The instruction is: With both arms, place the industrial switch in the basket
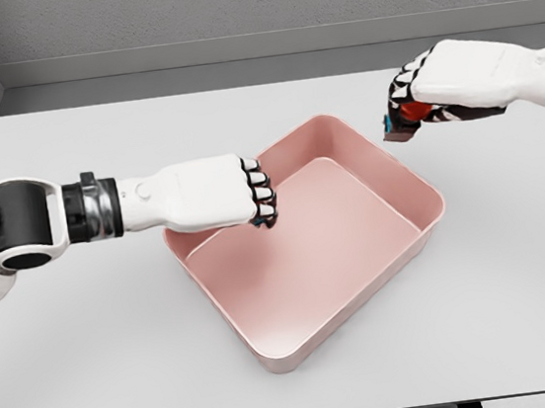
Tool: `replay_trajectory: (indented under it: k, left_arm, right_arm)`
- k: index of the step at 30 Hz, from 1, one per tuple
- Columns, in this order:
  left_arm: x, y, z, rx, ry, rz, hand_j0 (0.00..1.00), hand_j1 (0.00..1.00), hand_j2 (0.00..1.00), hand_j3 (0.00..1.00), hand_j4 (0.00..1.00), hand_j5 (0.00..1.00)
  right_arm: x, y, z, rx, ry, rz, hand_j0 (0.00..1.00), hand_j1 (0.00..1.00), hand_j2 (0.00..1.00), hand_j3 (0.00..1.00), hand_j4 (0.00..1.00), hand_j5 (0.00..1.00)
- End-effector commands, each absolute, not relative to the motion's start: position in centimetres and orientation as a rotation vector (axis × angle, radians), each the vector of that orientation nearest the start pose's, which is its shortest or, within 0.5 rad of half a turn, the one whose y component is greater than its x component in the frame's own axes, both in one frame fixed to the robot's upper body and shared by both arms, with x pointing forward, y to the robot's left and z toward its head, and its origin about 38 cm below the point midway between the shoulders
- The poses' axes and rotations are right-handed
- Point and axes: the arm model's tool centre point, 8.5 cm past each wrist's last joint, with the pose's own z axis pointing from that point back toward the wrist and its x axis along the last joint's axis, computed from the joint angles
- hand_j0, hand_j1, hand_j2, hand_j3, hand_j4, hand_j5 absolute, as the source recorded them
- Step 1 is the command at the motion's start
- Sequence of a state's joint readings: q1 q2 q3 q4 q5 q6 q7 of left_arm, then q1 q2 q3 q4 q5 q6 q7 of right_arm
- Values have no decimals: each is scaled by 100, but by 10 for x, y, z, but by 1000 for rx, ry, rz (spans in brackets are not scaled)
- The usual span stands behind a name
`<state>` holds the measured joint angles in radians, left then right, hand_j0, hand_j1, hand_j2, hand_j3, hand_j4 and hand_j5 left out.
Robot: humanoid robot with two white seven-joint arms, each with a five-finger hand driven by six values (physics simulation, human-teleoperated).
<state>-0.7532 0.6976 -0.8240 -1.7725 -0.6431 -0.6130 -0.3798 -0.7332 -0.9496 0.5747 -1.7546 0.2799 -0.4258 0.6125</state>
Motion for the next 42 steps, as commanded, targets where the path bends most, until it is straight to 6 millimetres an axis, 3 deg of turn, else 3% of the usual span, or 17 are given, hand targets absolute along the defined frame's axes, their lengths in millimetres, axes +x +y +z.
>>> replay_trajectory:
  k: [1,4,12,15,17,19,23,26,28,31,33,35,38,40,42]
  left_arm:
    - [380,152,242,-441,1818,2563,87,87,87,87,87,87]
    - [378,150,239,-424,1801,2570,99,99,99,99,99,99]
    - [379,150,246,-429,1819,2546,100,100,100,100,100,100]
    - [381,161,249,-458,1810,2557,100,100,100,100,100,100]
    - [381,170,250,-469,1800,2580,100,100,100,100,100,100]
    - [382,177,251,-479,1791,2597,100,100,100,100,100,100]
    - [384,196,256,-516,1768,2638,100,100,100,100,100,100]
    - [386,220,274,-539,1796,2670,100,100,100,100,100,100]
    - [385,250,285,-577,1806,2731,100,100,100,100,100,100]
    - [380,296,303,-683,1795,2813,100,100,100,100,100,100]
    - [378,308,311,-720,1800,2828,100,100,100,100,100,100]
    - [376,316,310,-710,1836,2846,100,100,100,100,100,100]
    - [373,324,305,-715,1816,2888,100,100,100,100,100,100]
    - [373,325,303,-711,1817,2894,100,100,100,100,100,100]
    - [373,325,302,-710,1819,2893,100,100,100,100,100,100]
  right_arm:
    - [402,-274,316,678,1978,-2871,46,46,46,46,46,46]
    - [400,-261,313,603,1986,-2825,47,47,47,47,47,47]
    - [394,-229,301,424,1978,-2723,48,48,48,48,48,48]
    - [393,-225,297,399,1975,-2725,49,49,49,49,49,49]
    - [393,-222,297,390,1980,-2719,53,53,53,53,53,53]
    - [392,-218,295,368,1983,-2715,99,99,99,99,99,99]
    - [393,-218,296,372,1982,-2712,100,100,100,100,100,100]
    - [393,-218,296,374,1981,-2711,100,100,100,100,100,100]
    - [393,-219,297,379,1982,-2710,100,100,100,100,100,100]
    - [397,-229,322,482,2021,-2656,100,100,100,100,100,100]
    - [398,-240,338,508,2102,-2607,100,100,100,100,100,100]
    - [397,-263,354,576,2160,-2589,100,100,100,100,100,100]
    - [403,-301,347,656,2263,-2630,100,100,100,100,100,100]
    - [397,-324,337,704,2291,-2672,100,100,100,100,100,100]
    - [392,-334,327,705,2293,-2715,100,100,100,100,100,100]
